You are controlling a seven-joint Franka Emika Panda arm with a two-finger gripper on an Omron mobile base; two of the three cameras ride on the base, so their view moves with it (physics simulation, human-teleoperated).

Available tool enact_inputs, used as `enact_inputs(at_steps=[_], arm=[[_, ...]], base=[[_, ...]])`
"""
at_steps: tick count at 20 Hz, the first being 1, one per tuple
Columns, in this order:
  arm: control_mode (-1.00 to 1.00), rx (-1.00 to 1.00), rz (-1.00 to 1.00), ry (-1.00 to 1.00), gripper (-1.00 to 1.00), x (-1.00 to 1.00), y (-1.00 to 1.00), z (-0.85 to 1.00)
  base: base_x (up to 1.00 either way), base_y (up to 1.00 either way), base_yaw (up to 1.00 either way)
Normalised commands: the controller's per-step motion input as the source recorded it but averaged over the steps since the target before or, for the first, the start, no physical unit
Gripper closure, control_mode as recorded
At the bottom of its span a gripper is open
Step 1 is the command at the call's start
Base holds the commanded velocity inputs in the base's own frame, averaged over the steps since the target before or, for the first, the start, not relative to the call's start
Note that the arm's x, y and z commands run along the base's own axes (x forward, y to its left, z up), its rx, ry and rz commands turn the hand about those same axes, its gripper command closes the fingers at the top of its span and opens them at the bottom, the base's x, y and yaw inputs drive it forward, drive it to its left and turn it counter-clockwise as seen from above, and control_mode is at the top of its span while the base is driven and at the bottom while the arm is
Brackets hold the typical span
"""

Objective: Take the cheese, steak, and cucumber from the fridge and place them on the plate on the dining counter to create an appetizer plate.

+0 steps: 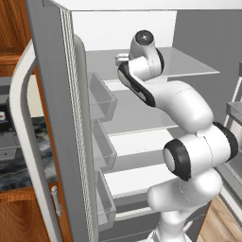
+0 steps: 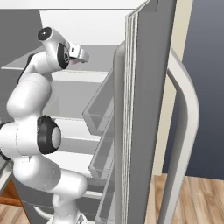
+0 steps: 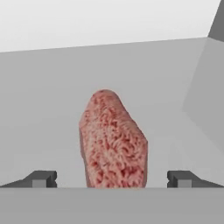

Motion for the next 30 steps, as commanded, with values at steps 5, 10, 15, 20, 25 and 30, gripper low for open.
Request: enact_inputs(at_steps=[5,10,15,20,25,30], arm=[[-1.00,0.00,0.00,0.03,-1.00,0.32,0.00,-0.27],[-1.00,0.00,0.00,0.04,1.00,0.28,0.00,-0.59],[-1.00,0.00,0.00,0.04,1.00,0.20,0.00,-0.54],[-1.00,0.00,0.00,0.00,1.00,0.10,0.00,-0.09],[-1.00,-0.01,0.00,-0.08,1.00,-0.10,-0.05,-0.20],[-1.00,-0.04,-0.07,-0.14,1.00,-0.60,-0.35,-0.58]], base=[[0.00,0.00,0.00],[0.00,0.00,0.00],[0.00,0.00,0.00],[0.00,0.00,0.00],[0.00,0.00,0.00],[0.00,0.00,0.00]])
